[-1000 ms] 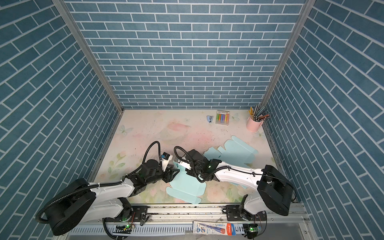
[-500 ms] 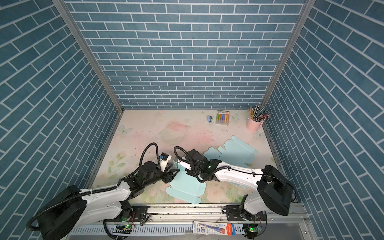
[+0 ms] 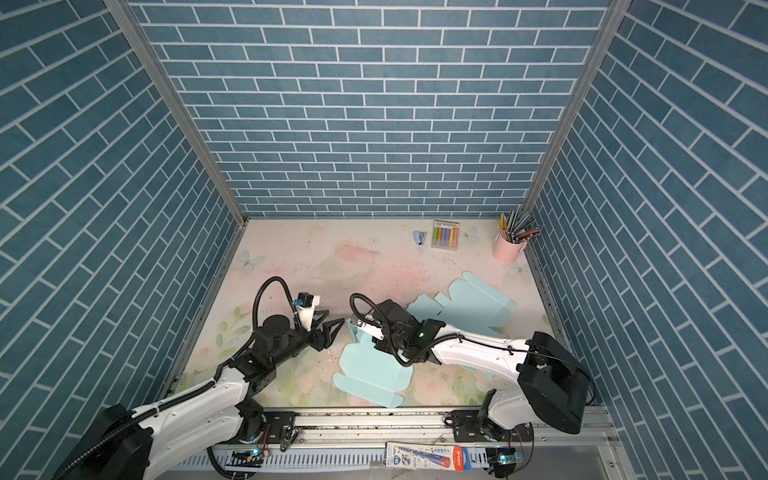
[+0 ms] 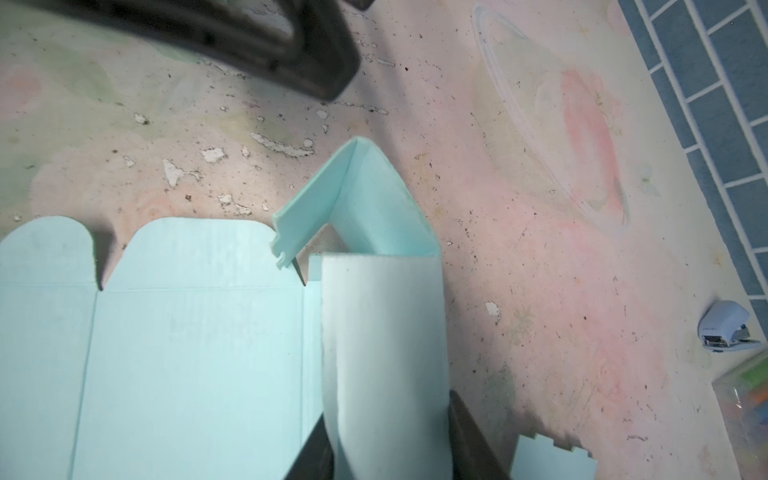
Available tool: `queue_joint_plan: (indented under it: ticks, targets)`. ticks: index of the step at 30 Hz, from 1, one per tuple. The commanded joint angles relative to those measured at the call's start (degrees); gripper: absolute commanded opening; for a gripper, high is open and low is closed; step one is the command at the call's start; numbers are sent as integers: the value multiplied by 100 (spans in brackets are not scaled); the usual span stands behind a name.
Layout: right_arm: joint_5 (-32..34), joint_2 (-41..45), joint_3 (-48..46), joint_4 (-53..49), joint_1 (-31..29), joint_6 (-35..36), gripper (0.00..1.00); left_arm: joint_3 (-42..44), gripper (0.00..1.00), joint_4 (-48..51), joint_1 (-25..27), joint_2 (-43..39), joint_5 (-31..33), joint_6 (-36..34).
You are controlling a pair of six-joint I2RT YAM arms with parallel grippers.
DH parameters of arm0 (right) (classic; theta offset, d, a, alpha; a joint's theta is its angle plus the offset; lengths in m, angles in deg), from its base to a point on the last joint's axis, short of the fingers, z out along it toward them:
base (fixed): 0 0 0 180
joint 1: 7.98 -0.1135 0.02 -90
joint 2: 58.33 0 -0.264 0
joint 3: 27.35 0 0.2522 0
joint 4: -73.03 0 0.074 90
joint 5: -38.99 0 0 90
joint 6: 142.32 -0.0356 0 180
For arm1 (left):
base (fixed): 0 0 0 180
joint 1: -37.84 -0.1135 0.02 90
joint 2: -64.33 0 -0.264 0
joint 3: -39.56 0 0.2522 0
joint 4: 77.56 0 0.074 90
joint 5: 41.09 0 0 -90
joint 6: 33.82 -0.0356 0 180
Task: Fold the paper box
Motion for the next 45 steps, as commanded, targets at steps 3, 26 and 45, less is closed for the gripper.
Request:
queue_joint_plan:
  ticks: [3,26,45]
  targets:
    - [-854,40,238,-105,744,306,31,-659,70,-1065,-660,1433,-1457,-591]
    - [-1410,-798,1076,-955,1701,1245,32,-2313,72,-881,-737,3860,-2818,-1364]
    - [-1751,-945,1009,-848,1940,1220,32,-2315,71,-1833,-1373,4319,-3862,-548]
